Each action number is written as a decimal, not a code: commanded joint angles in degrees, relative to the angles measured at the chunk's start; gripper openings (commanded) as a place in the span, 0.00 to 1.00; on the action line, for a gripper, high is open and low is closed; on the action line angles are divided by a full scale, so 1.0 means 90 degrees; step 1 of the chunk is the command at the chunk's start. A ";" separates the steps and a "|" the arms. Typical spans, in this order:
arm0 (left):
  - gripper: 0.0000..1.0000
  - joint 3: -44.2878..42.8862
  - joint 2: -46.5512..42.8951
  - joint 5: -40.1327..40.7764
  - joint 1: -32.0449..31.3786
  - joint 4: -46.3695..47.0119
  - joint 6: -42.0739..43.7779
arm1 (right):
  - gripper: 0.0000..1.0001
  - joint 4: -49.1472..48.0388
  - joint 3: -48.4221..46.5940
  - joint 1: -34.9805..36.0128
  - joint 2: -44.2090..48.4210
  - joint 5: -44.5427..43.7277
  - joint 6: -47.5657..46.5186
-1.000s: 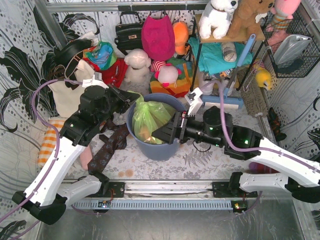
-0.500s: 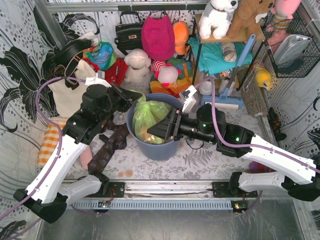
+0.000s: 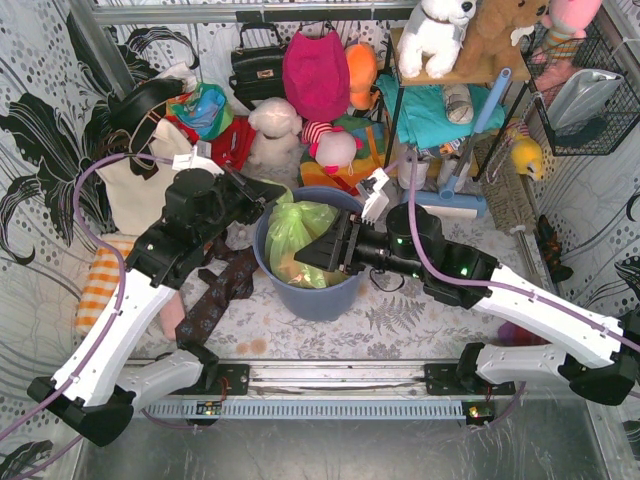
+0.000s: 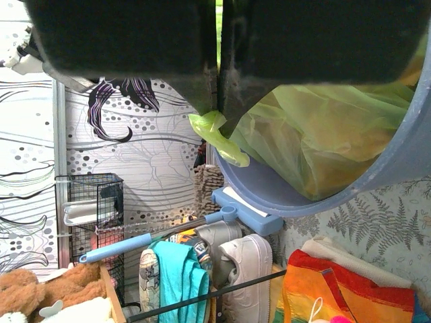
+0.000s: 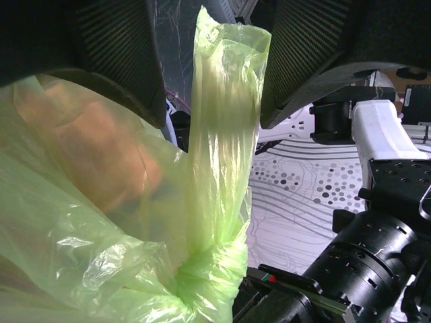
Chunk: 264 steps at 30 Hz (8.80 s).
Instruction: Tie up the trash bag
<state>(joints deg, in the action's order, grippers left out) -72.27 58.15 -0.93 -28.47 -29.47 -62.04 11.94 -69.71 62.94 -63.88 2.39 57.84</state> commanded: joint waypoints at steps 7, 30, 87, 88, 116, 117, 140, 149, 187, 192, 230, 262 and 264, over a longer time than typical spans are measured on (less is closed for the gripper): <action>0.00 0.0161 -0.0079 -0.0072 0.0015 0.0346 0.0082 | 0.41 -0.0341 -0.0097 -0.0129 -0.0189 0.0633 0.0036; 0.00 0.0603 -0.0153 -0.0517 0.0012 0.2073 0.1947 | 0.00 -0.1347 0.0100 -0.0138 -0.0098 0.1111 -0.1594; 0.00 0.0788 0.0621 -0.4280 -0.0052 0.5349 0.8818 | 0.00 -0.0132 -0.0436 -0.0139 0.0015 0.4403 -1.0413; 0.00 0.0738 0.0672 -0.4232 -0.0059 0.5384 0.8831 | 0.00 -0.0071 -0.0475 -0.0139 0.0030 0.4420 -1.0462; 0.00 0.1463 0.2123 -0.4157 0.1066 0.7023 0.7670 | 0.00 -0.0879 0.1678 -0.0128 0.0995 0.5121 -1.0752; 0.00 0.1421 0.2139 -0.4168 0.1080 0.7020 0.7666 | 0.00 -0.0848 0.1577 -0.0135 0.0960 0.5135 -1.0791; 0.00 0.0800 0.3222 -0.4135 0.1444 0.6905 0.7225 | 0.00 -0.0995 0.1764 -0.0032 0.0980 0.5253 -1.0787; 0.00 0.1181 0.2677 -0.4882 0.1451 0.7356 0.7023 | 0.04 -0.1363 0.1760 -0.0021 0.1382 0.4420 -1.0570; 0.00 0.0676 0.3453 -0.5884 0.1464 0.6906 0.6816 | 0.44 -0.2636 0.1894 -0.0023 0.0390 0.2764 -1.3102; 0.00 0.0714 0.3399 -0.5892 0.1464 0.6967 0.6800 | 0.30 -0.2785 0.1952 -0.0021 0.0438 0.2916 -1.2694; 0.00 0.0605 0.2559 -0.4136 0.1465 0.7839 0.6606 | 0.00 -0.2262 0.0361 -0.0117 0.0444 0.3544 -0.8007; 0.00 0.1644 0.2414 -0.3689 0.1464 0.7768 0.7153 | 0.00 0.0579 0.0022 -0.0274 0.0600 0.0836 -0.1230; 0.00 0.1638 0.2426 -0.3630 0.1464 0.7912 0.7150 | 0.00 0.1250 -0.0302 -0.0387 0.0368 0.0901 -0.0630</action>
<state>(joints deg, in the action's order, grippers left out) -58.13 80.77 -37.04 -15.75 36.93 -0.08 11.60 -68.25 60.23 -58.35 10.37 38.04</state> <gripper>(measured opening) 0.010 0.003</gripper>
